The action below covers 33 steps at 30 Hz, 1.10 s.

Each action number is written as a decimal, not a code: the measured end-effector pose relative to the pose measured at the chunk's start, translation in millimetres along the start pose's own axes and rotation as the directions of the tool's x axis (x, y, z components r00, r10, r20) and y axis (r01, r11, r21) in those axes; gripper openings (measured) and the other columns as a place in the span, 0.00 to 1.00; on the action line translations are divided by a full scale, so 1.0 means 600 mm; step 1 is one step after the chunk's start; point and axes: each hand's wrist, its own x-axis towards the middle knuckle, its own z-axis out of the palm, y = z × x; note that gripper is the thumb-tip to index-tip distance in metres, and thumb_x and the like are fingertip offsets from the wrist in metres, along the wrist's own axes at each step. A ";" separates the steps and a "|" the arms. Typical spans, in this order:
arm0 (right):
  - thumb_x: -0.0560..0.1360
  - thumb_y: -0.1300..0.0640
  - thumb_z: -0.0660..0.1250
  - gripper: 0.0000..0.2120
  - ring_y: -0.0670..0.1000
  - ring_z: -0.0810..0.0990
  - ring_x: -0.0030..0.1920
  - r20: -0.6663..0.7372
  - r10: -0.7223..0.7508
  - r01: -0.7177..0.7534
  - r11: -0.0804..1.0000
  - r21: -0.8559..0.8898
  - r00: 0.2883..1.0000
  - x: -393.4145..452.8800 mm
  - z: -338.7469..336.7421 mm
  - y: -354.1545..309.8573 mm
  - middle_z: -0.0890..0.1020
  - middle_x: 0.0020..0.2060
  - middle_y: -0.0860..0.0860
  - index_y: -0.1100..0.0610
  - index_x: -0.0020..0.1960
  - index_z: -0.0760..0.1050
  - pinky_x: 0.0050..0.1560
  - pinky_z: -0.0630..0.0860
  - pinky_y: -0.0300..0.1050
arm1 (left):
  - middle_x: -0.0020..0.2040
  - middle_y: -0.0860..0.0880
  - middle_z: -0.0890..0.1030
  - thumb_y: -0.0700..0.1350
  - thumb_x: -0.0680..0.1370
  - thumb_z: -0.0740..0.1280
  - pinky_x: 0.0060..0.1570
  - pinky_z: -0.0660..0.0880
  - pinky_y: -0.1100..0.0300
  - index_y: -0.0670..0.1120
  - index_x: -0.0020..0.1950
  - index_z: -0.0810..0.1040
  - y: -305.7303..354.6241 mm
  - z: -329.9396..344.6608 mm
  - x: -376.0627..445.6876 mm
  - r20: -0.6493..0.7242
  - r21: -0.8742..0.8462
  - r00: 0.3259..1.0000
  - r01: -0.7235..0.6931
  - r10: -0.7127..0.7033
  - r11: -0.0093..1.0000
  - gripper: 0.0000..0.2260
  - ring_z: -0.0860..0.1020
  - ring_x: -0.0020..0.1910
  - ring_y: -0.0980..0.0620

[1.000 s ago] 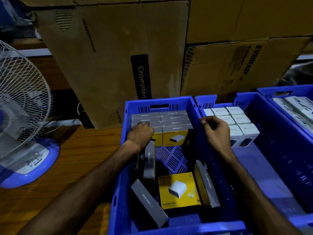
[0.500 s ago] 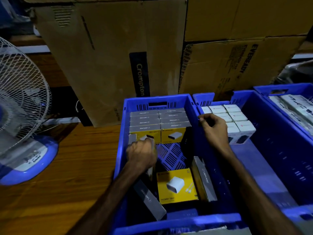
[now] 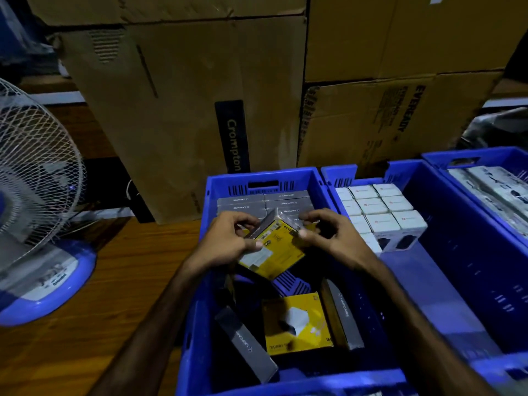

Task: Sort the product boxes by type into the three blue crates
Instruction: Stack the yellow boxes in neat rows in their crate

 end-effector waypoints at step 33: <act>0.81 0.56 0.66 0.22 0.65 0.76 0.64 -0.434 0.196 -0.385 0.828 -0.407 0.880 0.008 -0.018 0.037 0.71 0.66 0.61 0.60 0.73 0.69 0.61 0.73 0.57 | 0.60 0.52 0.71 0.44 0.75 0.78 0.62 0.66 0.66 0.47 0.72 0.76 -0.013 0.088 0.067 0.146 0.243 0.947 -0.314 0.286 0.918 0.26 0.72 0.63 0.53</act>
